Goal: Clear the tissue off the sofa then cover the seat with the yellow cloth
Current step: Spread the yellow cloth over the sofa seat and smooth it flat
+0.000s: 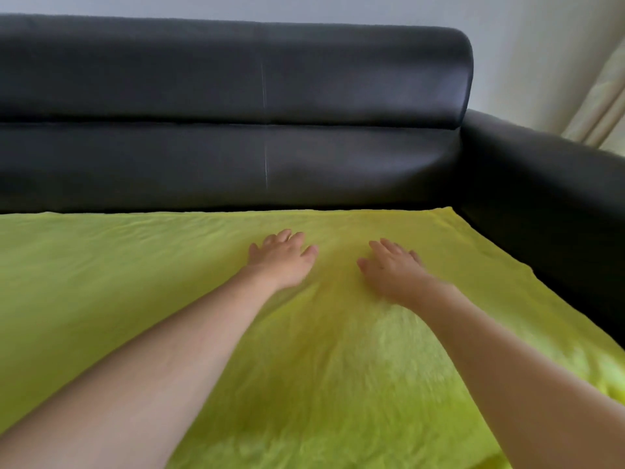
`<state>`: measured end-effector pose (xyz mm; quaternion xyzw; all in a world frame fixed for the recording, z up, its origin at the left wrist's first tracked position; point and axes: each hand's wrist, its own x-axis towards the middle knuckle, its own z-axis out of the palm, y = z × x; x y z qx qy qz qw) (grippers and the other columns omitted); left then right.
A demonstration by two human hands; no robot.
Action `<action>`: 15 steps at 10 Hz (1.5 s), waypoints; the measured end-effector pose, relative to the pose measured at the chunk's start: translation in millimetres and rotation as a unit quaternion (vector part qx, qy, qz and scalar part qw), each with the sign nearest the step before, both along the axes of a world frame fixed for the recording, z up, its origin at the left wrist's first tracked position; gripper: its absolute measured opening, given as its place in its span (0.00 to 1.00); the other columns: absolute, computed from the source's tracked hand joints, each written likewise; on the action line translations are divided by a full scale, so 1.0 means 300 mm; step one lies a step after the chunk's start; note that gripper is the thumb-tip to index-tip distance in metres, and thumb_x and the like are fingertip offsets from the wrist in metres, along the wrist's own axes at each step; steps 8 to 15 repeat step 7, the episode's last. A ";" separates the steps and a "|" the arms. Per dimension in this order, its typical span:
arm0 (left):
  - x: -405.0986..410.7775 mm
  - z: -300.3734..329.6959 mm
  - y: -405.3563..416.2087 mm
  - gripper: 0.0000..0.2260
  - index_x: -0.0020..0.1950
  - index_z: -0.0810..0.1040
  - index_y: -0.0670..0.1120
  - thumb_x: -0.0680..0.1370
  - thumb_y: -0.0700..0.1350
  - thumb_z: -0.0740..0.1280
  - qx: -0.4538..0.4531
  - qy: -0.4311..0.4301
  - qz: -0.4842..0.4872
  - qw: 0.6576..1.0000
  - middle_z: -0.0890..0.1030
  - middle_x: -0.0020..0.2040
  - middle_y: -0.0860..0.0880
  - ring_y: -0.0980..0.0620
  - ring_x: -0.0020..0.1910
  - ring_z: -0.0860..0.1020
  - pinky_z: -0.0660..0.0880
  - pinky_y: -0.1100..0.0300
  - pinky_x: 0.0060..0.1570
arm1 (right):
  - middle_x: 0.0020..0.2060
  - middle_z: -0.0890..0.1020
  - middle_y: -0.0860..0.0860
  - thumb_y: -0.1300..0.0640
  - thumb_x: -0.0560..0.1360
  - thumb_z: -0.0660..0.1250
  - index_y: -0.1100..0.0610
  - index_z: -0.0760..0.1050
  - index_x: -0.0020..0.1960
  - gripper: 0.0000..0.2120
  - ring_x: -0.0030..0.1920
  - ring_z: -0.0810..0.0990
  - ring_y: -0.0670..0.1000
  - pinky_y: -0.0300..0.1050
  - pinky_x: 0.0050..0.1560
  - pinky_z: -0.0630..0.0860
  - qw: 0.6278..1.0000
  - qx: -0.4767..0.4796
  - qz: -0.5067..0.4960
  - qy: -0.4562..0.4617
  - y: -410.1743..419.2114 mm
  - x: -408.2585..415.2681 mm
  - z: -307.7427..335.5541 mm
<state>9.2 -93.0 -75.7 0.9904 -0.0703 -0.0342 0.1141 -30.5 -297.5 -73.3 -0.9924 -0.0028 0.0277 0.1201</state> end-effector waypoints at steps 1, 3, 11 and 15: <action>-0.007 -0.031 0.091 0.27 0.80 0.51 0.57 0.81 0.63 0.44 0.038 0.002 -0.006 0.999 0.48 0.81 0.51 0.46 0.79 0.47 0.45 0.41 0.75 | 0.79 0.47 0.50 0.40 0.82 0.44 0.50 0.45 0.79 0.29 0.78 0.44 0.51 0.54 0.76 0.40 1.000 -0.009 -0.006 0.011 0.015 -0.039 -0.045; 0.050 -0.023 0.194 0.27 0.80 0.51 0.56 0.81 0.63 0.44 0.043 -0.002 -0.005 0.999 0.48 0.81 0.51 0.46 0.79 0.48 0.43 0.40 0.75 | 0.79 0.47 0.46 0.38 0.81 0.42 0.46 0.46 0.79 0.29 0.78 0.44 0.48 0.52 0.76 0.40 0.998 -0.041 -0.024 -0.028 0.014 -0.054 -0.092; 0.053 -0.003 0.310 0.29 0.80 0.53 0.54 0.81 0.63 0.44 0.037 0.002 0.092 0.995 0.50 0.81 0.50 0.44 0.79 0.48 0.44 0.35 0.73 | 0.78 0.55 0.51 0.43 0.81 0.52 0.53 0.54 0.78 0.28 0.78 0.50 0.51 0.54 0.76 0.43 0.998 0.010 -0.046 -0.042 0.046 -0.042 -0.011; 0.053 -0.003 0.310 0.29 0.80 0.53 0.54 0.81 0.63 0.44 0.037 0.002 0.092 0.995 0.50 0.81 0.50 0.44 0.79 0.48 0.44 0.35 0.73 | 0.78 0.55 0.51 0.43 0.81 0.52 0.53 0.54 0.78 0.28 0.78 0.50 0.51 0.54 0.76 0.43 0.998 0.010 -0.046 -0.042 0.046 -0.042 -0.011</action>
